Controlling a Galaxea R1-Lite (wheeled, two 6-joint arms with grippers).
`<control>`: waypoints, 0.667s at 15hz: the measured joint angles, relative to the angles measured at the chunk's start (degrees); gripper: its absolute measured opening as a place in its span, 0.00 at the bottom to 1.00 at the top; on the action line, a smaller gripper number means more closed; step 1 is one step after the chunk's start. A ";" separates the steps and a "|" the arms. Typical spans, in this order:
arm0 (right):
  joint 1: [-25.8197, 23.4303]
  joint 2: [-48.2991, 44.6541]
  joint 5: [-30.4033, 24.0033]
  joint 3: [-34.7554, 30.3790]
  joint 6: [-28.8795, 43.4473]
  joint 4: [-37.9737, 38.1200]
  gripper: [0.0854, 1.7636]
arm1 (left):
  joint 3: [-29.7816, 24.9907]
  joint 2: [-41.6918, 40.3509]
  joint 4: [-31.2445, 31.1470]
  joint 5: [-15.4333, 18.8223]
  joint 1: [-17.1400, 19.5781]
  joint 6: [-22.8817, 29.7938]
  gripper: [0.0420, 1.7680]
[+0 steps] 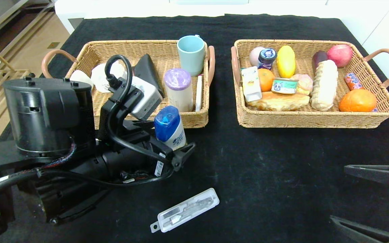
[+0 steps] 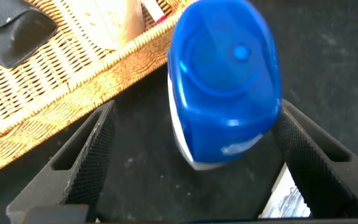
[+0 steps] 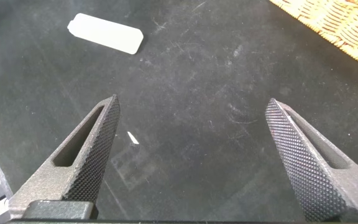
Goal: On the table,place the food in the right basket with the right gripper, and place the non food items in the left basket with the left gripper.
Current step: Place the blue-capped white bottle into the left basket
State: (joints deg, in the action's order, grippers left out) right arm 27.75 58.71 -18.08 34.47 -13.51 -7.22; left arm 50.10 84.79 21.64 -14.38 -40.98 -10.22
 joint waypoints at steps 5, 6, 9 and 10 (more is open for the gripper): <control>-0.05 -0.04 0.09 -0.02 0.00 0.00 0.97 | 0.22 0.61 0.00 0.02 -0.24 0.27 0.80; -0.10 -0.06 0.09 -0.02 -0.02 -0.02 0.97 | 0.20 0.68 -0.01 0.13 -0.24 0.22 0.71; -0.10 -0.04 0.09 -0.02 0.00 -0.02 0.97 | 0.11 0.77 -0.04 0.22 -0.27 0.18 0.49; -0.11 -0.06 0.11 -0.02 0.00 -0.02 0.97 | 0.11 0.79 -0.04 0.22 -0.28 0.18 0.44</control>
State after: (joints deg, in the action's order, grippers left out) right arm 27.64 58.65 -17.97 34.45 -13.51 -7.24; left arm 50.21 85.58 21.60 -14.17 -41.27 -10.03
